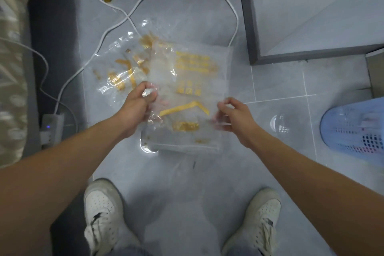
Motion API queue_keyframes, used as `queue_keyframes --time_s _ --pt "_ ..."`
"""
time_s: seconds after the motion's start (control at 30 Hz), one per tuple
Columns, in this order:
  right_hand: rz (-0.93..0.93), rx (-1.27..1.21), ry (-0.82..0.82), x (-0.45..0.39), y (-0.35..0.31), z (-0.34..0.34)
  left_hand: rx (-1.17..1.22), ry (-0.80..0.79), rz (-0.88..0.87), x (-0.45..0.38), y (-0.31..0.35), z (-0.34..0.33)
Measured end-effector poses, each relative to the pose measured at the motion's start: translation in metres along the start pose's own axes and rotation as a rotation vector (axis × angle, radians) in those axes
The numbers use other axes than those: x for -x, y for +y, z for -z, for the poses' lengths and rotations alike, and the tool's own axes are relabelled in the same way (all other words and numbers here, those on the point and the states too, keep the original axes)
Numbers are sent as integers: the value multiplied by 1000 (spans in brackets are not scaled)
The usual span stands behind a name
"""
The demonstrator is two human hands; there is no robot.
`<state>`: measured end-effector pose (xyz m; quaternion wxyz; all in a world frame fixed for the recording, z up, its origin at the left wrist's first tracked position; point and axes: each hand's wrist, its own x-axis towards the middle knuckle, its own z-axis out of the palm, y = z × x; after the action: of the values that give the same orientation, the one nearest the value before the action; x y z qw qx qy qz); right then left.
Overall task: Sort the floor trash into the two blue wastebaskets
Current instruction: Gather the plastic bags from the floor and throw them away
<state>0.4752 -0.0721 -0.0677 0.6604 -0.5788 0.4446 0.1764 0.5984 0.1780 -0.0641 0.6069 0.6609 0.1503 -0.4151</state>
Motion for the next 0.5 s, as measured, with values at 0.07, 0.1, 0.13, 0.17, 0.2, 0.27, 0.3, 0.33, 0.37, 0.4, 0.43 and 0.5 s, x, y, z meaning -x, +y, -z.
queue_keyframes --time_s 0.07,0.1,0.13,0.17,0.2,0.27,0.3,0.33,0.37,0.4,0.43,0.5 --pt "44 -15 -32 25 -26 3 -9 3 -15 24 19 2" --pt "51 -28 -48 37 -40 4 -25 9 -28 37 31 4" --pt "58 -50 -64 50 -55 6 -23 13 -41 52 44 5" --pt "68 -89 -80 64 -71 7 -11 24 -52 65 58 6" --pt "74 -122 -98 78 -87 7 20 29 -68 79 74 5" --pt "65 -172 -135 106 -120 8 91 29 -98 105 106 3" --pt "53 -199 -145 119 -135 9 124 31 -100 117 122 1" --pt "38 -234 -162 131 -151 12 172 30 -103 129 138 1" --pt "32 -267 -185 144 -166 14 206 15 -117 140 154 3" --pt "41 -274 -207 156 -183 17 236 -24 -132 149 168 6" --pt "55 -265 -219 167 -198 19 248 -67 -140 157 182 9" --pt "112 -179 -230 185 -229 21 270 -157 -112 174 215 13"
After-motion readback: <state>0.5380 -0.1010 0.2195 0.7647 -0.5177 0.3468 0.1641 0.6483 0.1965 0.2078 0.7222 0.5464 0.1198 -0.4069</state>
